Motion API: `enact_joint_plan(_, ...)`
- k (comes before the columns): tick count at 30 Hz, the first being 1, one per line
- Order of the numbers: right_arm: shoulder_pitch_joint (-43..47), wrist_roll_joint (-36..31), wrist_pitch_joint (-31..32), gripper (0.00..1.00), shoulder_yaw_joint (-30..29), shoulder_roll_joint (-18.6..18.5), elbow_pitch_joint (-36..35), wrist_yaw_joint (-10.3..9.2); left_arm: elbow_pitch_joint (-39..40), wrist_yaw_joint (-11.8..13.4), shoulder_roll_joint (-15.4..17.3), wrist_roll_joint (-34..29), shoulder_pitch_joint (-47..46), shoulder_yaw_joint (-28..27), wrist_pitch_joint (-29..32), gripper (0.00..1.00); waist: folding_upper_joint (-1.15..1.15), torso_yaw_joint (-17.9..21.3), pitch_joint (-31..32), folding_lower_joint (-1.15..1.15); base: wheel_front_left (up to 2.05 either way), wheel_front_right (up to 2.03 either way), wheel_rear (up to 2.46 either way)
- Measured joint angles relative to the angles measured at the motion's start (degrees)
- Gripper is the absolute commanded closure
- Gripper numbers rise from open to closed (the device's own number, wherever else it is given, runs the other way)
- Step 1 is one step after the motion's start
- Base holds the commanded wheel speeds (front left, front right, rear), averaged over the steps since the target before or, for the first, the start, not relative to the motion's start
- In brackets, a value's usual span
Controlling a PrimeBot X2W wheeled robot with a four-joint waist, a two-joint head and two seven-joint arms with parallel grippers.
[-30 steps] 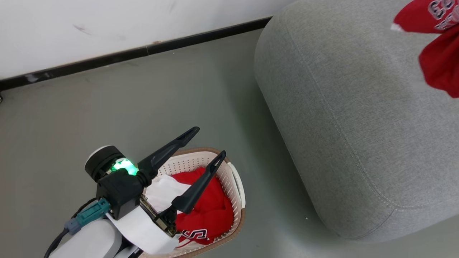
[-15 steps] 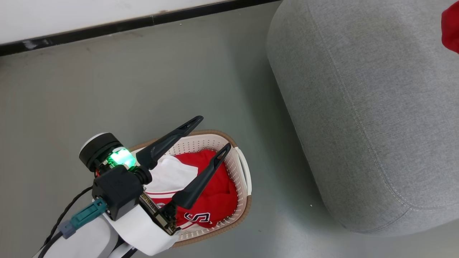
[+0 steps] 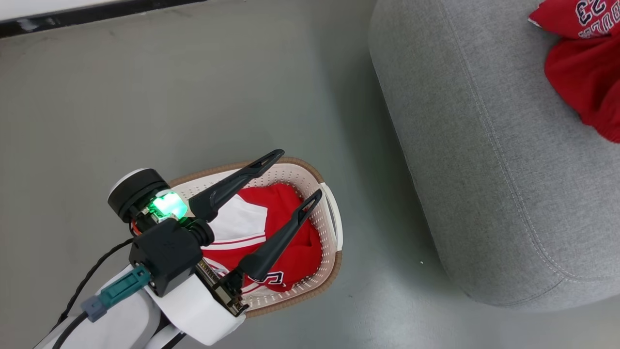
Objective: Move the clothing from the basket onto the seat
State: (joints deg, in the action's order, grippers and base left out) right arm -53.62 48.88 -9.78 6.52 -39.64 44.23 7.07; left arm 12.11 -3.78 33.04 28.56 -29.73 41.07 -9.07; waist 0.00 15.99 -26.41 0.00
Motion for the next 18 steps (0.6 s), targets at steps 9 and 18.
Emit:
enact_joint_plan(9, 5.6, 1.1, -1.4, 1.0, 1.1, 6.2, 5.8, 0.02, 0.1, 0.0, 0.3, -0.1, -0.3, 0.2, 1.0, 0.0, 0.0, 0.4, -1.8, 0.0, 0.0, 0.0, 0.0)
enact_joint_plan(18, 7.6, -0.1, -2.3, 1.0, 1.8, 7.4, 11.5, 0.03, 0.2, 0.0, 0.6, -0.1, -1.1, -0.1, 1.1, 0.0, 0.0, 0.6, -2.8, 0.0, 0.0, 0.0, 0.0)
